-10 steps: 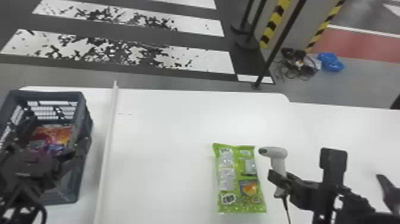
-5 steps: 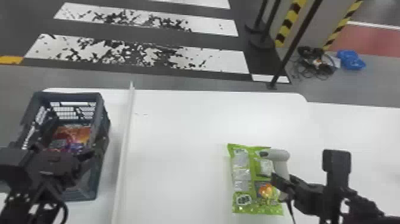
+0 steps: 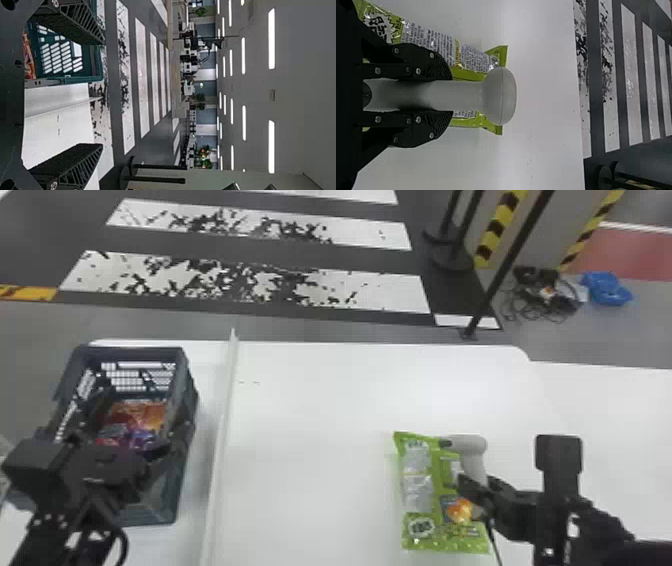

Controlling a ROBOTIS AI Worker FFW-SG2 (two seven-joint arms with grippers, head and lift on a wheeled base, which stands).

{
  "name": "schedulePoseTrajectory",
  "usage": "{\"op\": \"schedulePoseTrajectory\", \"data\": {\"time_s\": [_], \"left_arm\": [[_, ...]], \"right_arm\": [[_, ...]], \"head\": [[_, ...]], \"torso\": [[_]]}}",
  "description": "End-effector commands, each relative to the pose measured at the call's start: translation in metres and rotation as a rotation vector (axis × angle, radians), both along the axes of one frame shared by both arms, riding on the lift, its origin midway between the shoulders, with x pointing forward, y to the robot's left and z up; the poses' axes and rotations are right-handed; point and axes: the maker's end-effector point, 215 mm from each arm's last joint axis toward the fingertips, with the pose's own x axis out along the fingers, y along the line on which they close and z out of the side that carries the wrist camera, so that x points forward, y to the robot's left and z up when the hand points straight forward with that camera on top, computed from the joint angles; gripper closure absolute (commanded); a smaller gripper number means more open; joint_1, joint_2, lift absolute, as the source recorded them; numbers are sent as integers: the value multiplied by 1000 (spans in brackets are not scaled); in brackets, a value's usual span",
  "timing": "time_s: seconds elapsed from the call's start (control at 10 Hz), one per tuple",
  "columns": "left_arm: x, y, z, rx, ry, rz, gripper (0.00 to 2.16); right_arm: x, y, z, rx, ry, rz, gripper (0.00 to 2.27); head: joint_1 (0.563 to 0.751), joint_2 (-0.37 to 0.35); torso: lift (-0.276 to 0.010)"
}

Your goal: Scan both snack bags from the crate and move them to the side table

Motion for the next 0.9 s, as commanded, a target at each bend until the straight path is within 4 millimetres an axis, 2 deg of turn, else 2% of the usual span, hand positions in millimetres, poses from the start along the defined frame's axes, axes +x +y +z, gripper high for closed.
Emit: {"op": "schedulePoseTrajectory", "data": {"time_s": [0.0,0.5,0.7,0.8], "left_arm": [[0,2,2,-1,-6,3,70],[-1,4,4,-3,-19,5,70],[-1,3,5,-5,-20,6,70],[-1,3,5,-3,-21,6,70]], "right_arm": [[2,4,-8,-3,14,8,2111],[5,1,-24,-21,39,15,2111],[8,4,-21,-17,29,20,2115],[11,0,-14,-19,13,14,2111]], "head": [[695,-111],[695,-101],[695,-101],[695,-99]], "torso": [[-29],[-29],[-29],[-29]]}}
